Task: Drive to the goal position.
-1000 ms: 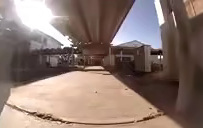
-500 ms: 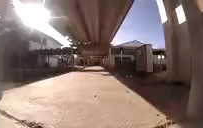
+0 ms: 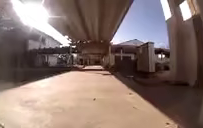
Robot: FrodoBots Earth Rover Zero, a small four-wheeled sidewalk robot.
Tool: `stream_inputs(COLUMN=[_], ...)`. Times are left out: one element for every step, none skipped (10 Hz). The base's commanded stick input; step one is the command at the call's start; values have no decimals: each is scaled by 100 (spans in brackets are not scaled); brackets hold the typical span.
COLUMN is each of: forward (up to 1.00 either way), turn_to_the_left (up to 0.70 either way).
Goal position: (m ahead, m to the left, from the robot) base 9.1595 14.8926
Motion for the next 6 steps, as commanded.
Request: stream_inputs(forward=[50,50,50,50,50,50], turn_to_the_left=[0,0,0,0,0,0])
